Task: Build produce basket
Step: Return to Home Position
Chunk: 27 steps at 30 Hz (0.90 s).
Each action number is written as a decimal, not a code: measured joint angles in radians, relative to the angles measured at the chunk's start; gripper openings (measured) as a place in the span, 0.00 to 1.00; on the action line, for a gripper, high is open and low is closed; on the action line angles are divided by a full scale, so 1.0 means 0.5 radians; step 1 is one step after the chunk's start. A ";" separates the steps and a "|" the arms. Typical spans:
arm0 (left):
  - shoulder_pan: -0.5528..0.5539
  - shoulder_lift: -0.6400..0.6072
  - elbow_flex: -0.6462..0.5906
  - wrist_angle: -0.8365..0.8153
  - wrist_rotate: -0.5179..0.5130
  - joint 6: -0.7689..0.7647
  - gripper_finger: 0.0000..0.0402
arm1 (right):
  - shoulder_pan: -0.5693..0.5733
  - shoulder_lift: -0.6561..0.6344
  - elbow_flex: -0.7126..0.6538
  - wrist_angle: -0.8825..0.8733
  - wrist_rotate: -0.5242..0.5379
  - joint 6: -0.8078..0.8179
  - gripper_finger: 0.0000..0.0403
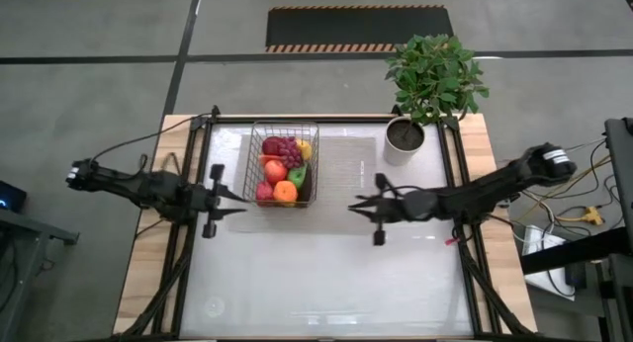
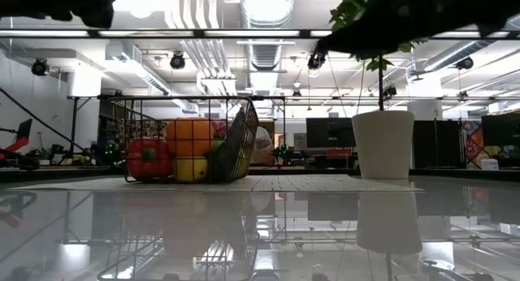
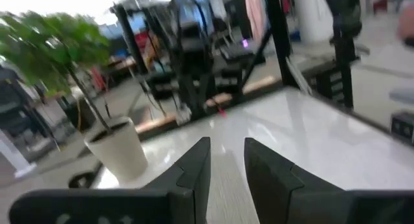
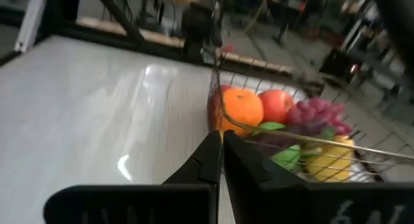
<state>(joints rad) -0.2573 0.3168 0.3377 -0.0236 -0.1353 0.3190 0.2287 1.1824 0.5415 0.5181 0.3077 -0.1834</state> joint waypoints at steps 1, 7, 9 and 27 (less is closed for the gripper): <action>0.000 -0.050 -0.002 -0.014 -0.001 0.002 0.19 | 0.000 -0.065 -0.083 0.069 -0.001 -0.029 0.02; 0.000 -0.361 -0.094 -0.041 -0.003 0.009 0.19 | -0.041 -0.418 -0.502 0.378 -0.005 -0.183 0.02; 0.000 -0.466 -0.169 -0.078 -0.045 0.011 0.19 | -0.090 -0.534 -0.625 0.454 -0.020 -0.228 0.02; 0.001 -0.588 -0.460 0.146 -0.097 -0.050 0.19 | -0.262 -1.613 -1.059 0.331 -0.301 -0.352 0.02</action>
<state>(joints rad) -0.2569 0.0227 0.1079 0.0496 -0.1841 0.2940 0.0975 0.3760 0.0120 0.6834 0.1574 -0.3595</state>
